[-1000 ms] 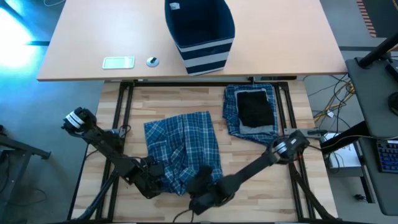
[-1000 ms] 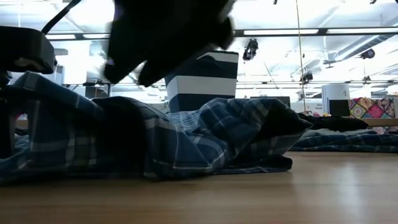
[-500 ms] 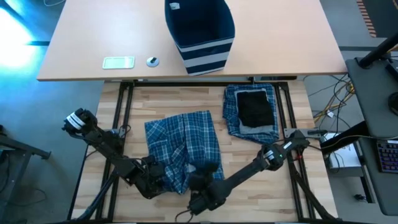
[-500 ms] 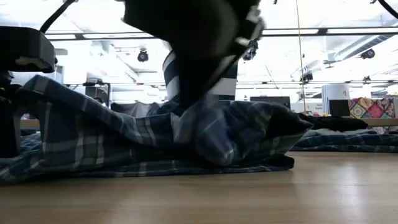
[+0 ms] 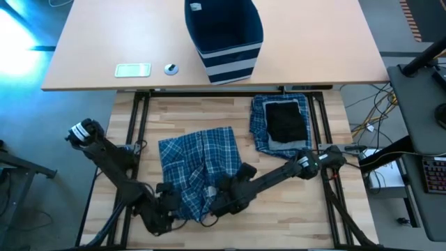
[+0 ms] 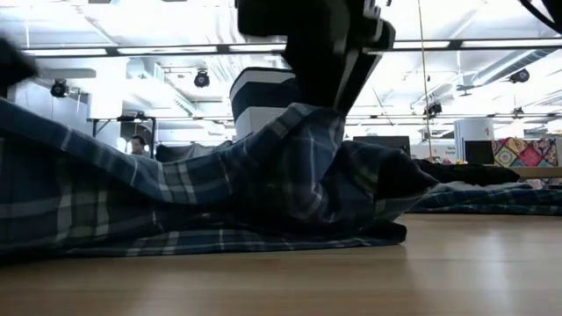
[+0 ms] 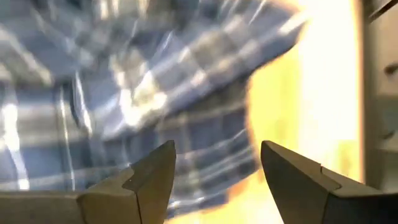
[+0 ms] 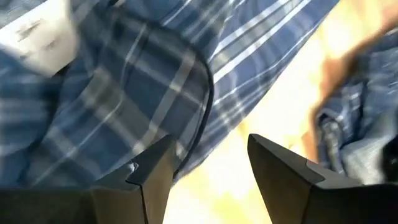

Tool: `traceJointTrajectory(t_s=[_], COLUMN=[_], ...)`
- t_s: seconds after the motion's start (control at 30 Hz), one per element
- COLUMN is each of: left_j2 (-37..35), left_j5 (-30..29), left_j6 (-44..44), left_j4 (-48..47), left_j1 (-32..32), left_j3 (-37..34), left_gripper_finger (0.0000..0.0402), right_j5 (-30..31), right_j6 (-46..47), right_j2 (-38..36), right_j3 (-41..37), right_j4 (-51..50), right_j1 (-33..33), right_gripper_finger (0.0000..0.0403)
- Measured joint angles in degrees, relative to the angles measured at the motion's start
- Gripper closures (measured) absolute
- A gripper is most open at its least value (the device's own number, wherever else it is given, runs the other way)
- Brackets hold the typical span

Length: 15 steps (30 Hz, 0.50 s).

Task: Fold Laundry from Bin
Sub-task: Fold the blue patterned long sleeve

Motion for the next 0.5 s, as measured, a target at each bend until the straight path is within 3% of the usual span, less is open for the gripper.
traceJointTrajectory(t_s=[0.13,0.3,0.5], left_j2=[0.26,3.14,3.08], left_j5=[-7.94,-2.83,-5.57], left_j6=[0.49,-20.59,-39.82], left_j4=[0.82,3.82,18.67], left_j1=[-2.31,-0.18,-1.78], left_j3=[5.31,3.61,-3.7], left_gripper_finger=[0.018,0.018,0.018], right_j5=[-7.9,-13.7,-22.43], right_j6=[-2.98,-4.42,-8.48], right_j2=[-2.07,-2.89,-3.08], right_j3=[0.11,-0.54,-3.03], right_j4=[1.46,4.74,7.91], right_j1=[-0.7,-2.82,-7.69], right_gripper_finger=[0.0202,0.0202,0.0213])
